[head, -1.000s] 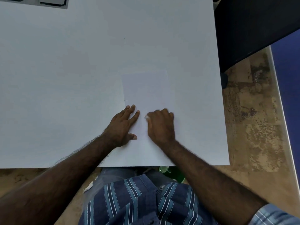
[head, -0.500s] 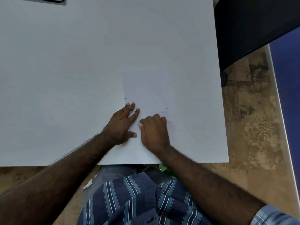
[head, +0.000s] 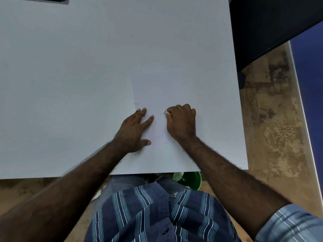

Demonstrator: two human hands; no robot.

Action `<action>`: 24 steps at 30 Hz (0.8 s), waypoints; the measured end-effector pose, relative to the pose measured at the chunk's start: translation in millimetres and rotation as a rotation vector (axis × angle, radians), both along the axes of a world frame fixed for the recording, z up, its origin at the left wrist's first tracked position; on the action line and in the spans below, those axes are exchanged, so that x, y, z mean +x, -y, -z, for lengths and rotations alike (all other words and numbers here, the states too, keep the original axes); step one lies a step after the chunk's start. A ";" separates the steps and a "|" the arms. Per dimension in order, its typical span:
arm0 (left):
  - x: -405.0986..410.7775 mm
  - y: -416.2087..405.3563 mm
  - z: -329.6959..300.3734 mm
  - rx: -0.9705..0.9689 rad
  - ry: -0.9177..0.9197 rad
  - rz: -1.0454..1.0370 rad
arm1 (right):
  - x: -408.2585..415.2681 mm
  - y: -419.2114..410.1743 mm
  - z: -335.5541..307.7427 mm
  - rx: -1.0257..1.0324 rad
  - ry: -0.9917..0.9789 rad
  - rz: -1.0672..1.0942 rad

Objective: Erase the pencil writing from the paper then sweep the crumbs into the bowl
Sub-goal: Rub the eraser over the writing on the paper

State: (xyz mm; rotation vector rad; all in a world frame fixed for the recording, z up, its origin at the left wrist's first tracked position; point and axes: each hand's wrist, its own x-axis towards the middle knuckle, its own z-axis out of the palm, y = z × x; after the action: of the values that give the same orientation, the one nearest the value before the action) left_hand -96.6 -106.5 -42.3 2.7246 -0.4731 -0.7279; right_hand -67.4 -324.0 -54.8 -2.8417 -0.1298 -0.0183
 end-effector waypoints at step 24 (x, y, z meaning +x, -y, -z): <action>-0.1 -0.5 2.8 0.069 -0.013 0.057 | -85.5 -20.1 -11.7 0.006 -0.059 -0.356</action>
State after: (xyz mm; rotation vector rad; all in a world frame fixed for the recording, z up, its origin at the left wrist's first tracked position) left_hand -96.7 -106.0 -45.1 2.7791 -0.5348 -0.7899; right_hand -152.9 -303.8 -43.1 -2.7668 -0.6165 0.1400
